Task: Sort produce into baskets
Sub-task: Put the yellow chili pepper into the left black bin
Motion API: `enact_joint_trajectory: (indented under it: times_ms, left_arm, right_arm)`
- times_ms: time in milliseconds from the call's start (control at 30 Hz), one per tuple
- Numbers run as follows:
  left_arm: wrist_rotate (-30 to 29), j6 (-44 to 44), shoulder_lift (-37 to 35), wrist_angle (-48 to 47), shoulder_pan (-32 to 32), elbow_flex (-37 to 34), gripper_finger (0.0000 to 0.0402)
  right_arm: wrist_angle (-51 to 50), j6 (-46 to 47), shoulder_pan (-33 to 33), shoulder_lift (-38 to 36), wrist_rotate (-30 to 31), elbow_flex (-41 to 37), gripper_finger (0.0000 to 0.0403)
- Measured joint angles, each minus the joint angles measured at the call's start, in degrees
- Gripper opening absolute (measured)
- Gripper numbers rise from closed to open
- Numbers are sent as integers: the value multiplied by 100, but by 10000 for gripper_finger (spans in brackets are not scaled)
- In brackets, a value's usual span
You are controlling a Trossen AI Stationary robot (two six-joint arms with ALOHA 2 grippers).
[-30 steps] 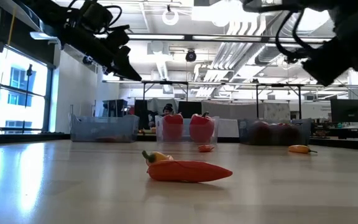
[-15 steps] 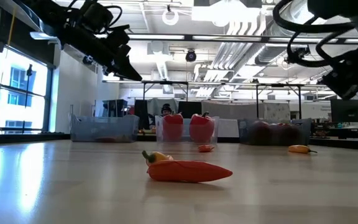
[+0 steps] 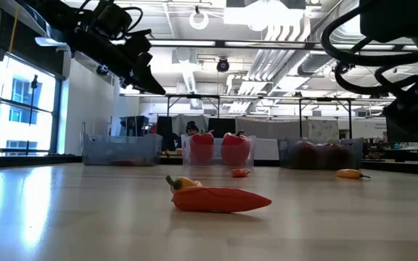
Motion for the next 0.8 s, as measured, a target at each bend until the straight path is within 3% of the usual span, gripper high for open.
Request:
enact_joint_trajectory:
  times_ms: [200, 433, 633, 800]
  left_arm:
    - [45, -320, 7, 689, 34, -506, 3]
    - [768, -683, 7, 1896, 57, -1150, 3]
    - [874, -1175, 0, 2062, 59, -1156, 3]
    - [1025, -1447, 0, 2263, 12, -1156, 3]
  right_arm:
    - [2, -261, 0, -1, 282, 0, 96]
    - [-64, -904, -112, -110, 469, 0, 12]
    - [-141, -1674, -495, -706, 1552, 2, 9]
    - [416, -2723, -1066, -1291, 3355, 4, 3]
